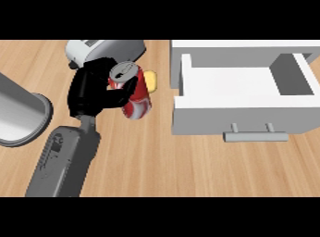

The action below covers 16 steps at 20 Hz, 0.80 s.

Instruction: Pick up the can, place it into the drawer and close the drawer

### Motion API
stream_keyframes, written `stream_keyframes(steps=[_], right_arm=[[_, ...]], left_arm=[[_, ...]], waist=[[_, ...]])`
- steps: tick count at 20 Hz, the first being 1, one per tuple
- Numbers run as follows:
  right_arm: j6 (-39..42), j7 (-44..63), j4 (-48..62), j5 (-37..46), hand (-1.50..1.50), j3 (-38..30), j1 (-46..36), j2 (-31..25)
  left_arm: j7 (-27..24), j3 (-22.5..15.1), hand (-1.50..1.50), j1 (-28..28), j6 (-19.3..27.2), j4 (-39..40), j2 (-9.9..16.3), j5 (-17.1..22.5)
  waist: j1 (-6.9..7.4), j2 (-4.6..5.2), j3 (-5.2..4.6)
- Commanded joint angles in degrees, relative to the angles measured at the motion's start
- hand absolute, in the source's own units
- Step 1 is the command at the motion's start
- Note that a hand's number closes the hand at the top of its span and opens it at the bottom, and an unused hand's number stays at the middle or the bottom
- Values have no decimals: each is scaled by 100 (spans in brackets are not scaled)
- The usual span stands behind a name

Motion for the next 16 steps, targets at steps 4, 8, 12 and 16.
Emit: stream_keyframes(steps=[4, 8, 12, 16], right_arm=[[151, 31, 56, -53, -150, -119, -46, 24], [-206, 138, -114, 132, -150, 172, -235, -18], [56, -89, 226, 122, -150, 141, -82, 17], [-194, -102, -36, 313, -150, 410, -98, 21]], left_arm=[[582, -163, 150, -742, 597, -135, -32, -378], [849, -366, 150, -1574, 1080, 300, -90, -333], [897, -480, 150, -2177, 1299, 742, -91, -184], [787, -301, 150, -2763, 1382, 1360, -91, -76]], waist=[[-2, 0, 1], [-14, 8, 0], [-47, 12, 2], [-73, 22, 2]])
